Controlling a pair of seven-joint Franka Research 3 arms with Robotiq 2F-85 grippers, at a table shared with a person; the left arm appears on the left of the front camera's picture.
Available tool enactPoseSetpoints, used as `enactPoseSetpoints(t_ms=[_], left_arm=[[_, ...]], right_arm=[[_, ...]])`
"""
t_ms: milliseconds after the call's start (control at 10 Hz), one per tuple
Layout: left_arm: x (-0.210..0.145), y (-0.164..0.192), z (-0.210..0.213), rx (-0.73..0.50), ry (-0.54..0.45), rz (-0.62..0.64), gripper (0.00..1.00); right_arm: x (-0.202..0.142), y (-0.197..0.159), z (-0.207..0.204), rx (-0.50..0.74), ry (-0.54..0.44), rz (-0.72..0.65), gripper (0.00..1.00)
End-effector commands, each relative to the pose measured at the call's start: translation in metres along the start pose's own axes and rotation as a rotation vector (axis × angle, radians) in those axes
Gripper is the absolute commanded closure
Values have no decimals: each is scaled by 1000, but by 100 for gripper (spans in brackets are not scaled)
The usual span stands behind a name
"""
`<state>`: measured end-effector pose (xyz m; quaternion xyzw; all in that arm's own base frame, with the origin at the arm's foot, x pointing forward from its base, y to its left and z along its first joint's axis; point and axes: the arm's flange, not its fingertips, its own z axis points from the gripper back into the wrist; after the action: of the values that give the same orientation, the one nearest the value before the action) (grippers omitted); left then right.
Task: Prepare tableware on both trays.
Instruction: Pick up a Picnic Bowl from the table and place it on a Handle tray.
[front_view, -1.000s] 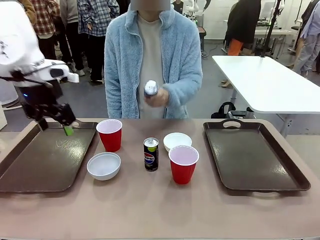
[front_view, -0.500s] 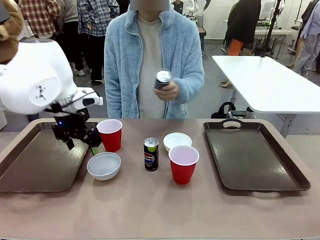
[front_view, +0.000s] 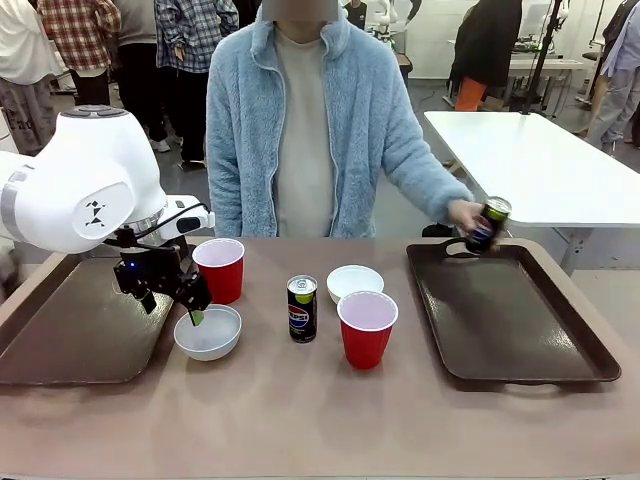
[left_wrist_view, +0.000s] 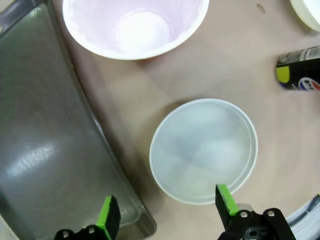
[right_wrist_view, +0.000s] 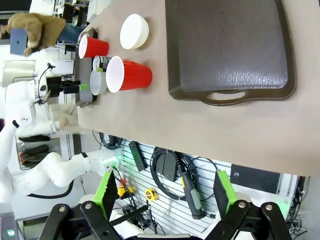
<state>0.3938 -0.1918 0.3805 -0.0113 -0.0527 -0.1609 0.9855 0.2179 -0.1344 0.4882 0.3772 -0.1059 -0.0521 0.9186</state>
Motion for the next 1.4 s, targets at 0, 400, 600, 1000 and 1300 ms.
enactPoseSetpoints(t_ms=[0, 400, 600, 1000, 1300], left_arm=[[0, 0, -1, 0, 1, -1, 0], [26, 10, -38, -36, 32, 65, 0], [33, 5, -42, -48, 26, 47, 19], [37, 5, -50, -36, 55, 48, 56], [37, 6, -52, -33, 70, 51, 83]], right_arm=[[1, 0, -1, 12, 4, 6, 0], [1, 0, -1, 12, 4, 6, 0], [1, 0, -1, 12, 4, 6, 0], [1, 0, -1, 12, 4, 6, 0], [1, 0, -1, 12, 4, 6, 0]])
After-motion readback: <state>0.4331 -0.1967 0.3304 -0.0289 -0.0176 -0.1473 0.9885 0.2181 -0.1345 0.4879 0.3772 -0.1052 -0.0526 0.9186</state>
